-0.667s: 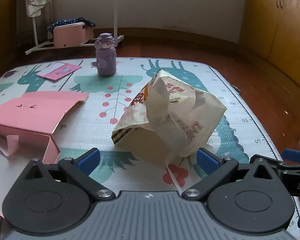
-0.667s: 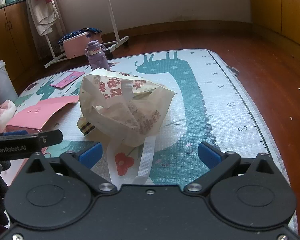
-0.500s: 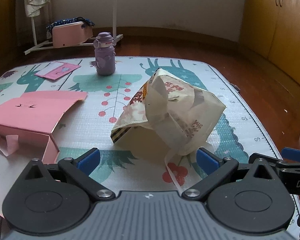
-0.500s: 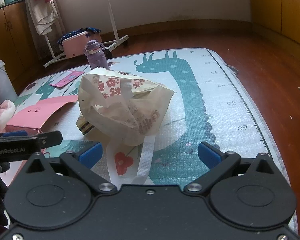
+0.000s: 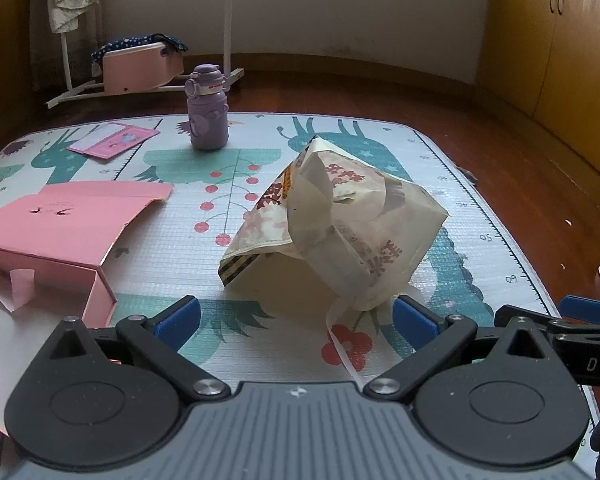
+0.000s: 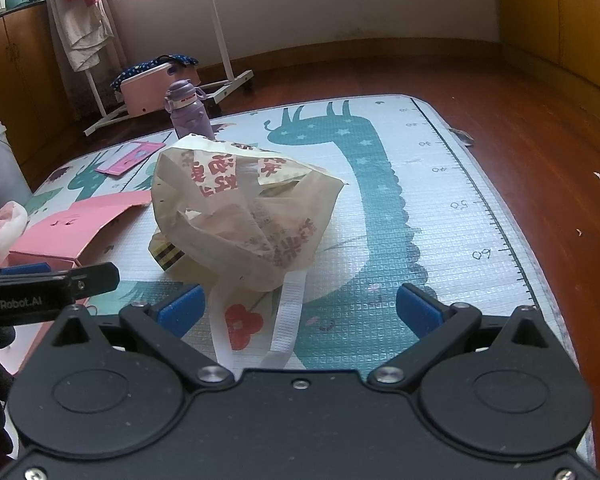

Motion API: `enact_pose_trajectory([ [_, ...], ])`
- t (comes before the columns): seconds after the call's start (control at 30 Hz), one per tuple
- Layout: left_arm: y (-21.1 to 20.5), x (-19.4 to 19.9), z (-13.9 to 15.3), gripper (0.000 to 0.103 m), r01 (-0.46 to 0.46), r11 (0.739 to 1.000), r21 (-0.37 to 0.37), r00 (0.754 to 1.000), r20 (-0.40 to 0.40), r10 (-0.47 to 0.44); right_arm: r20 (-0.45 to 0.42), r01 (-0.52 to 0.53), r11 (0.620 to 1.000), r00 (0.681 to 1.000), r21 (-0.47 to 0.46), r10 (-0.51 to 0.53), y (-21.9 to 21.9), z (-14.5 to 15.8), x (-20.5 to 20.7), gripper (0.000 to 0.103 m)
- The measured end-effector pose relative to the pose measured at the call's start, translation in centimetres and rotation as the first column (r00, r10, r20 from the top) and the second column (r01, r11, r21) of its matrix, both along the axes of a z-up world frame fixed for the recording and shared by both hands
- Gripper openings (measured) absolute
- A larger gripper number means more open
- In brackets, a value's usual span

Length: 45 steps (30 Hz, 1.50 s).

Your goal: Fold shopping bag

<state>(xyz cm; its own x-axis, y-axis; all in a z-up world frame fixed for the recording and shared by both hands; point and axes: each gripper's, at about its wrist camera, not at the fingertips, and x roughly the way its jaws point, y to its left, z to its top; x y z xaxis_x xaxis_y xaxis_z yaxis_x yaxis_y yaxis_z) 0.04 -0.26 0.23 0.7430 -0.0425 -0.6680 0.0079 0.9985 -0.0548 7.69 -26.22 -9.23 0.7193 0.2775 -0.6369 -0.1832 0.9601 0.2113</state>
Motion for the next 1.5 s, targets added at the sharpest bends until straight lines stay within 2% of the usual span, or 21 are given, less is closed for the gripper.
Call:
enact_pose_trajectory([
  [0.5,0.0,-0.1,0.0,0.103,0.000,1.000,-0.003,1.000,0.003,0.000,0.008,-0.006,1.000,1.000,-0.002,0.006,-0.5,-0.1,-0.8,0.103],
  [1.2,0.3,-0.1,0.0,0.103,-0.002,1.000,0.000,1.000,-0.001,0.002,-0.004,0.001,1.000,1.000,-0.006,-0.001,-0.1,0.2,0.2,0.103],
  [1.27,0.7,0.0,0.4,0.103,-0.013,1.000,-0.011,1.000,-0.014,0.012,-0.006,0.005,1.000,1.000,0.001,-0.005,-0.3,0.2,0.4,0.103],
  [1.47,0.8,2.6,2.4,0.103,-0.063,0.991,-0.118,0.989,-0.143,0.046,0.020,-0.008,0.999,1.000,0.048,0.007,-1.1,0.5,0.5,0.103],
  [1.5,0.6,3.1,2.7,0.103,-0.078,0.990,-0.116,0.986,-0.154,0.060,0.022,-0.007,0.999,1.000,0.053,0.005,-1.3,0.4,0.5,0.103],
])
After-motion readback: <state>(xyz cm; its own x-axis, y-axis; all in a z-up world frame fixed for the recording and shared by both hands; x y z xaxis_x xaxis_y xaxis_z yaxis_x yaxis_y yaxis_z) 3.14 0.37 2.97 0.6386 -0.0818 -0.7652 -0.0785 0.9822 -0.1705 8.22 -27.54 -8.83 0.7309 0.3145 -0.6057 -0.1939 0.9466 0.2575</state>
